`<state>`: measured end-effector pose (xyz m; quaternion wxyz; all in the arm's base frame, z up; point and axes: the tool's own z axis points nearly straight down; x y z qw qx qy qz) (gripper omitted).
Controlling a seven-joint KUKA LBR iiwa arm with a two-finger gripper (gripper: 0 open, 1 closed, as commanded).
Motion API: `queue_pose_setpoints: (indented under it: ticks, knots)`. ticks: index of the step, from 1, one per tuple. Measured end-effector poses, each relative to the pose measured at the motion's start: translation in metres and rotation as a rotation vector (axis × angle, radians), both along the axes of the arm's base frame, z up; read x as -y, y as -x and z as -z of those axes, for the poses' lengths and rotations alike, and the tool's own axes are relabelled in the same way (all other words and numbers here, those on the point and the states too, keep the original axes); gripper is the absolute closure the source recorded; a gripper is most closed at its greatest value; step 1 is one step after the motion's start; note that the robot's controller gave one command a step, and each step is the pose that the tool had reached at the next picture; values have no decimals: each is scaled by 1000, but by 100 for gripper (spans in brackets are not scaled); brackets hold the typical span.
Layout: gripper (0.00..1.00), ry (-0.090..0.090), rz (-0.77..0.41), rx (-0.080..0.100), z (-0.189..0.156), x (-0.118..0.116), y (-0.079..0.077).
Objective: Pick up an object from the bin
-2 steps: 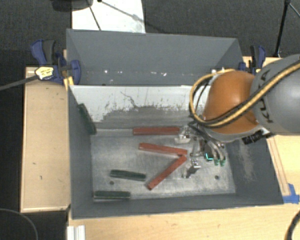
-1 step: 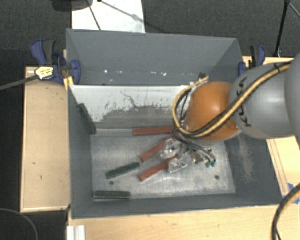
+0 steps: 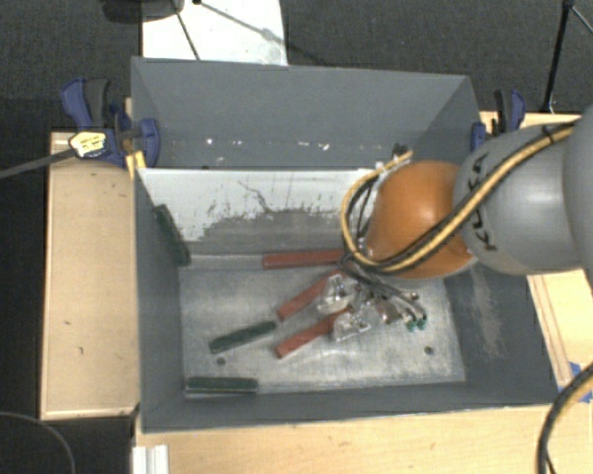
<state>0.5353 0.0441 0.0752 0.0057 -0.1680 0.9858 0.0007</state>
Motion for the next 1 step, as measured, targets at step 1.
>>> queue_pose_setpoints:
  ticks: [1]
  knots:
    - [100, 3, -52, -11, -195, -4, 7]
